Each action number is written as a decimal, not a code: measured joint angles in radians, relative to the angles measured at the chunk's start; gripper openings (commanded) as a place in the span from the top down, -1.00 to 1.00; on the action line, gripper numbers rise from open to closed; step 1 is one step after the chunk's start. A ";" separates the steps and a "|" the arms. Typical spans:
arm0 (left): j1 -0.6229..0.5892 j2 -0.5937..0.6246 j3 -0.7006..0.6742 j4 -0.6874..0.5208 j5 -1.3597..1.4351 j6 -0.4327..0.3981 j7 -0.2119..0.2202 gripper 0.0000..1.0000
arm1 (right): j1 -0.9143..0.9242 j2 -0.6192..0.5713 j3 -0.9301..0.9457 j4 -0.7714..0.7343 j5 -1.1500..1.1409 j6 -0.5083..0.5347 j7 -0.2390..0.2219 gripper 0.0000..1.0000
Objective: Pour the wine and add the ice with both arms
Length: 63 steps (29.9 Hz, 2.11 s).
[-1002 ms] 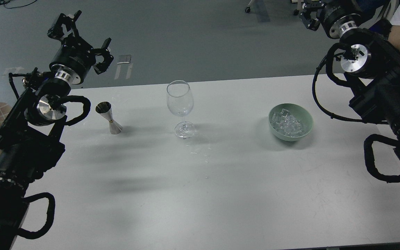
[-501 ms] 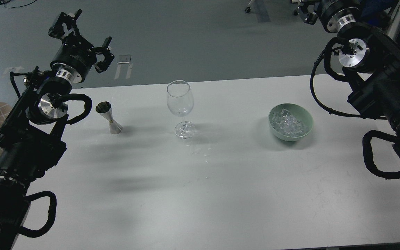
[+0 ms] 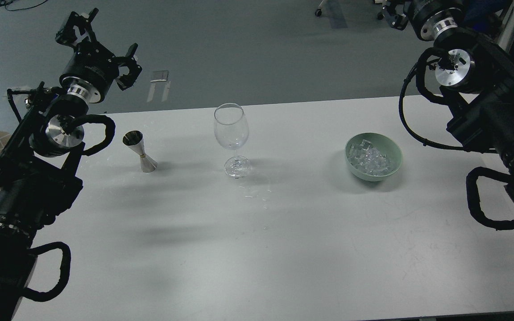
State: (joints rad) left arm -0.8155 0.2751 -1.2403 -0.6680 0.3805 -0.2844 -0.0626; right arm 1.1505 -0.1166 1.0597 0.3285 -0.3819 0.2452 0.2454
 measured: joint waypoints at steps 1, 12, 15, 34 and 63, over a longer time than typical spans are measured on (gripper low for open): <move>0.000 0.000 -0.002 0.000 -0.001 0.001 0.000 -0.95 | -0.002 0.000 -0.003 0.000 0.000 0.001 0.000 -1.00; 0.000 -0.008 -0.004 0.002 -0.012 0.077 -0.003 -0.95 | -0.006 -0.006 -0.017 0.012 0.000 0.003 0.000 -1.00; 0.000 -0.009 -0.003 0.002 -0.013 0.078 -0.028 -0.95 | -0.009 -0.006 -0.017 0.012 0.000 0.001 0.000 -1.00; 0.042 -0.047 0.002 -0.112 -0.016 0.147 -0.103 -0.95 | -0.009 -0.002 -0.020 0.033 0.000 0.002 -0.001 -1.00; 0.824 -0.182 -0.324 -0.959 -0.273 0.570 0.154 -0.40 | -0.080 -0.054 -0.019 0.032 0.000 -0.007 0.000 -1.00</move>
State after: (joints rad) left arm 0.0085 0.0929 -1.5641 -1.6266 0.1073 0.2856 0.0917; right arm 1.0708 -0.1707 1.0405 0.3609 -0.3818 0.2387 0.2455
